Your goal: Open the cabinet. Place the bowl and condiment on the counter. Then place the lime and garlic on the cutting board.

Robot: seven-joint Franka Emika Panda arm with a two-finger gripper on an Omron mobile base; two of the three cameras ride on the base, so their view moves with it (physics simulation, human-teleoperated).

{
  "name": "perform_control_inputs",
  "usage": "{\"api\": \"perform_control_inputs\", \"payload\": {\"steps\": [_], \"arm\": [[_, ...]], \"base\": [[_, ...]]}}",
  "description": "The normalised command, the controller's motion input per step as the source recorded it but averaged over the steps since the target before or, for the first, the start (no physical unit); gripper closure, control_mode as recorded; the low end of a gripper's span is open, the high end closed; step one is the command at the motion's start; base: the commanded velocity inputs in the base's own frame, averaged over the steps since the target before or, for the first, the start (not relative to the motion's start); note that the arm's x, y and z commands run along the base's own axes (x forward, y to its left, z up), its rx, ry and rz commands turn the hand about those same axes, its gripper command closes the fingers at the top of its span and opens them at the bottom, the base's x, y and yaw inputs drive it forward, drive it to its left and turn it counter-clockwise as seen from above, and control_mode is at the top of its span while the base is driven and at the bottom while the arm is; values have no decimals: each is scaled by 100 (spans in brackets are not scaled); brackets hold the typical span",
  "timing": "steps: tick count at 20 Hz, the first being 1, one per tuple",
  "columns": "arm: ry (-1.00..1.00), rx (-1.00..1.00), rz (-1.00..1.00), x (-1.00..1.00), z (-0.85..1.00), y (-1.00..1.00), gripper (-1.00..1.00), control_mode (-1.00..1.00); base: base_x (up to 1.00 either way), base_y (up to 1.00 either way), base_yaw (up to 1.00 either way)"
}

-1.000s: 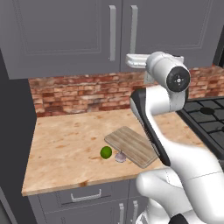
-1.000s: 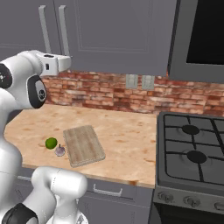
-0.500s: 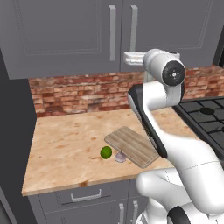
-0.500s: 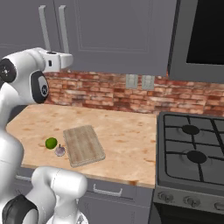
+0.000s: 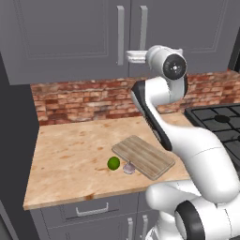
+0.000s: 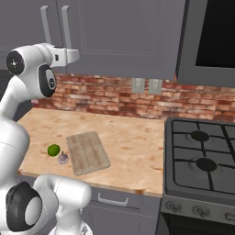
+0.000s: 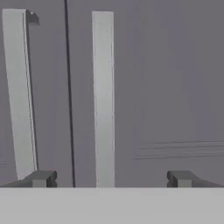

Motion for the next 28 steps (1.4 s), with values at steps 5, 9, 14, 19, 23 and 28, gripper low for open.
{"api": "perform_control_inputs", "payload": {"steps": [5, 9, 14, 19, 23, 28], "arm": [[0, -2, 0, 38, 11, 8, -100, -100], [0, -2, 0, 29, 10, 1, -100, -100], [-2, -3, 0, 19, 15, -1, -100, -100], [-6, -5, 0, 14, 23, 0, -100, -100], [-4, -7, 2, 16, 21, 0, -100, -100], [0, -2, 0, 19, 1, 0, -100, -100]], "base": [[0, 0, 0], [0, 0, 0], [0, 0, 0], [0, 0, 0], [0, 0, 0], [0, 0, 0]]}}
